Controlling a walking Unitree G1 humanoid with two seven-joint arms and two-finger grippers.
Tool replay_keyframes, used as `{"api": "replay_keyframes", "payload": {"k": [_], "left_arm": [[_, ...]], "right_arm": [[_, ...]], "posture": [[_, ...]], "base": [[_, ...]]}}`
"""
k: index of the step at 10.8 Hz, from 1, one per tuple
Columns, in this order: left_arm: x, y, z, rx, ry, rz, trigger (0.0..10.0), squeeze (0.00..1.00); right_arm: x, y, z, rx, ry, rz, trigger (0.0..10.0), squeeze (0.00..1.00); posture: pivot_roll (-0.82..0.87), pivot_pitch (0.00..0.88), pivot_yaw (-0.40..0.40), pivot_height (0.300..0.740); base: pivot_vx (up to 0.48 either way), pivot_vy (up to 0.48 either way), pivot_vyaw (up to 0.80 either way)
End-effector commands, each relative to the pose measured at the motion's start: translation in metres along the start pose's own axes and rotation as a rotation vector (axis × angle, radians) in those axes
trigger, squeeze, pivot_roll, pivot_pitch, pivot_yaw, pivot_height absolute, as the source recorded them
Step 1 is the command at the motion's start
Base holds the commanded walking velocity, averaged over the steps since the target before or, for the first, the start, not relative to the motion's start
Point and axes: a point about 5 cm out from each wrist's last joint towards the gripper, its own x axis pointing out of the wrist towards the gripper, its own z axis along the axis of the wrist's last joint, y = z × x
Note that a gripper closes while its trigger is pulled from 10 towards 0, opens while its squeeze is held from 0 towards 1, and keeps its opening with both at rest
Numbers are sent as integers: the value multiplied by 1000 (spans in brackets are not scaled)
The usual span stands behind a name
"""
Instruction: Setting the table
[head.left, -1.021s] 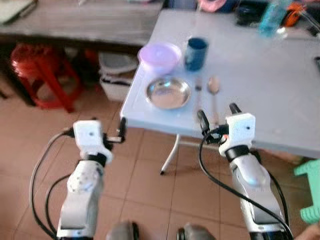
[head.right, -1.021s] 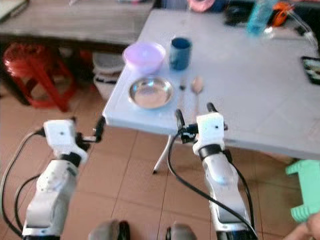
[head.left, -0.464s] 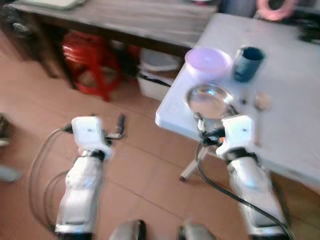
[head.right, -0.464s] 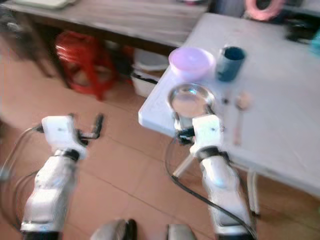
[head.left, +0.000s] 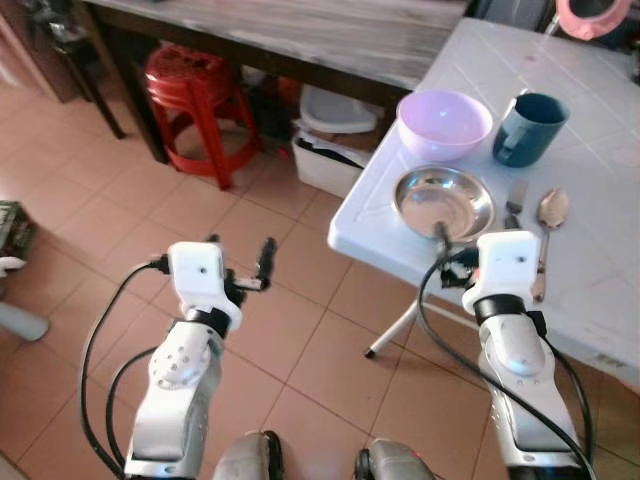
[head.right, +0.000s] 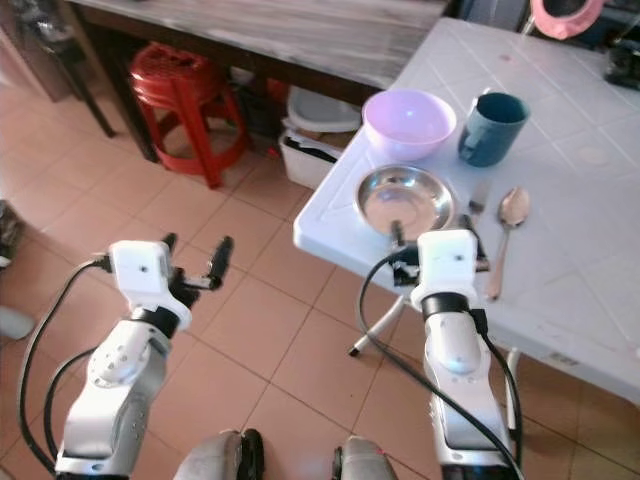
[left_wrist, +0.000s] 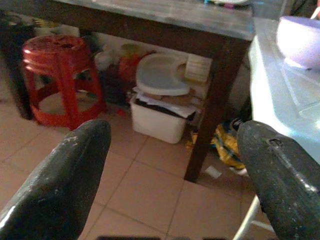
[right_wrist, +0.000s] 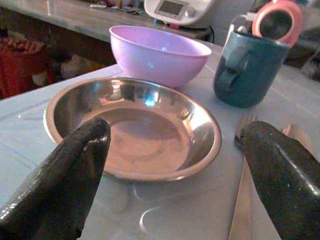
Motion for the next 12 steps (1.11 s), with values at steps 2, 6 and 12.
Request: {"api": "replay_keyframes", "payload": {"k": [2,6,12], "left_arm": [[-5,5,-3,25,9,21,10000,0],[-5,0,-2,40,4,4,10000,0],[-8,-1,1,69,4,-10,10000,0]], "right_arm": [[-2,-3,-2,50,30,-1,10000,0],[1,-4,2,78,23,2,10000,0],[25,-8,8,200,68,-59,10000,0]], "posture": [[-74,199,19,740],[-78,203,15,740],[-62,255,30,740]], "base": [[0,0,0],[0,0,-495],[0,0,0]]}}
